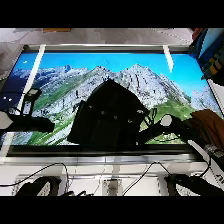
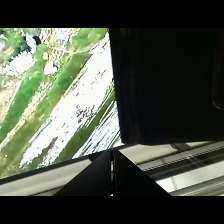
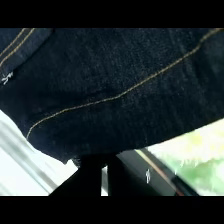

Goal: Fold the clothes and pants, and hang the long-sleeved shirts on hangers.

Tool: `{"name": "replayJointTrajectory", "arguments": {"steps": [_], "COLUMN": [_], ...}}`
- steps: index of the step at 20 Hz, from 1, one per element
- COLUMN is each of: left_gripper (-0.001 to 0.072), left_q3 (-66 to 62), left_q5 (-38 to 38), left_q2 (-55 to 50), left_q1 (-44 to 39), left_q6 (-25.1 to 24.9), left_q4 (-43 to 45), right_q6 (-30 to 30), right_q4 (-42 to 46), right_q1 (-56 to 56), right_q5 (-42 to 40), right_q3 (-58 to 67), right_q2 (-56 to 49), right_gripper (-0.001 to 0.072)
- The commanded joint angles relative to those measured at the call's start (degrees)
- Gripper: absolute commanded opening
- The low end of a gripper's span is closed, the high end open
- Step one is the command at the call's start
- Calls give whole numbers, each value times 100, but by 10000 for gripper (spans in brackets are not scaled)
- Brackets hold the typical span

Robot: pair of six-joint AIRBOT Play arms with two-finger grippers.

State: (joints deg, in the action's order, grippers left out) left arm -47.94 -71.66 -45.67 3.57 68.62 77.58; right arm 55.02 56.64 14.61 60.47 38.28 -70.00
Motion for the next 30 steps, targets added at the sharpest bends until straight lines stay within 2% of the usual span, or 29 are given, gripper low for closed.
{"name": "replayJointTrajectory", "arguments": {"steps": [1,2,3,5,7,9,11,13,15,21,24,29,30], "left_gripper": [71,327,538,524,477,476,477,477,477,477,477,477,477], "left_q3": [531,658,748,833,833,835,833,833,833,833,833,835,837], "left_q5": [457,592,688,695,610,584,468,157,-63,46,70,72,90], "left_q2": [4,2,2,-9,-68,-153,-289,-481,-629,-702,-702,-704,-710], "left_q1": [39,39,39,39,39,39,42,44,83,81,81,81,81], "left_q6": [299,468,699,748,743,743,597,341,291,291,291,291,291], "left_q4": [-9,-28,-39,-103,-131,-151,-356,-599,-841,-1123,-1121,-1119,-1119], "right_q6": [249,525,675,737,726,507,308,-24,-68,603,918,861,861], "right_q4": [157,168,223,535,988,1235,551,-669,-1488,-2546,-2682,-3136,-3134], "right_q1": [-264,-319,-358,-498,-868,-1534,-2194,-2461,-2332,-1519,-1283,-1104,-1099], "right_q5": [387,345,345,461,774,1169,1307,1405,1207,315,-48,-42,-72], "right_q3": [-37,-37,-37,-37,-35,-37,-85,-348,-796,-1257,-1257,-1255,-1257], "right_q2": [76,76,76,76,79,79,76,76,59,-114,-306,-723,-732], "right_gripper": [181,418,446,445,445,444,406,409,506,506,505,501,469]}}
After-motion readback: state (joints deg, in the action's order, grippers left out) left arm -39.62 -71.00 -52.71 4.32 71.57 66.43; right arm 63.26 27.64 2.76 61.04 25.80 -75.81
